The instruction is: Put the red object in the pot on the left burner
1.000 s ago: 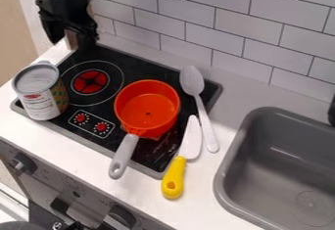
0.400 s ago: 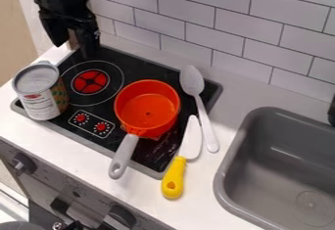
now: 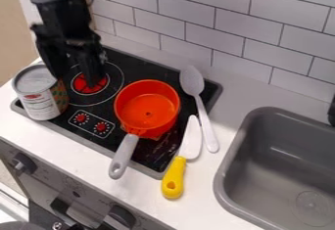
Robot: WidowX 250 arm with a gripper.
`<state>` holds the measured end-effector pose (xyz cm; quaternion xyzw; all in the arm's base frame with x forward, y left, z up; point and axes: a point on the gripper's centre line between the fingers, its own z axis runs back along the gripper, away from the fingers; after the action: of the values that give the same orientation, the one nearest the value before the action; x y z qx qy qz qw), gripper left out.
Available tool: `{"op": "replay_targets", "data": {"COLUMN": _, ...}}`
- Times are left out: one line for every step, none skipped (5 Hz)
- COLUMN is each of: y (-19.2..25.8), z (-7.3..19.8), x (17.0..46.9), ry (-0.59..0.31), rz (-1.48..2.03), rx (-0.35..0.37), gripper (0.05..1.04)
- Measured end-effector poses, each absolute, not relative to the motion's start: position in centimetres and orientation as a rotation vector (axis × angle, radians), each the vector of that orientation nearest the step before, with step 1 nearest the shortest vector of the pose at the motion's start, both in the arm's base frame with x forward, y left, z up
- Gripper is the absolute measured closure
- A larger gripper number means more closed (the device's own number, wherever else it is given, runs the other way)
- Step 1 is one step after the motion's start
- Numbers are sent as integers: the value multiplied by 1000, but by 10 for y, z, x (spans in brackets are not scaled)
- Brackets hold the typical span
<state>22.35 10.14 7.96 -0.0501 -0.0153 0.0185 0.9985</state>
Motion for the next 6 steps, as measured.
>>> {"op": "replay_targets", "data": {"y": 75, "z": 67, "x": 207, "ry": 30, "rz": 15, "rx": -176, "gripper": 84}}
{"op": "replay_targets", "data": {"y": 58, "z": 61, "x": 207, "ry": 31, "rz": 28, "rx": -196, "gripper": 84}}
{"op": "replay_targets", "data": {"y": 40, "z": 43, "x": 203, "ry": 9, "rz": 64, "rx": -189, "gripper": 84}}
{"op": "replay_targets", "data": {"y": 31, "z": 36, "x": 208, "ry": -8, "rz": 73, "rx": -133, "gripper": 84}}
{"op": "replay_targets", "data": {"y": 25, "z": 26, "x": 210, "ry": -4, "rz": 78, "rx": -87, "gripper": 84}}
{"op": "replay_targets", "data": {"y": 23, "z": 13, "x": 211, "ry": 16, "rz": 93, "rx": -57, "gripper": 84}}
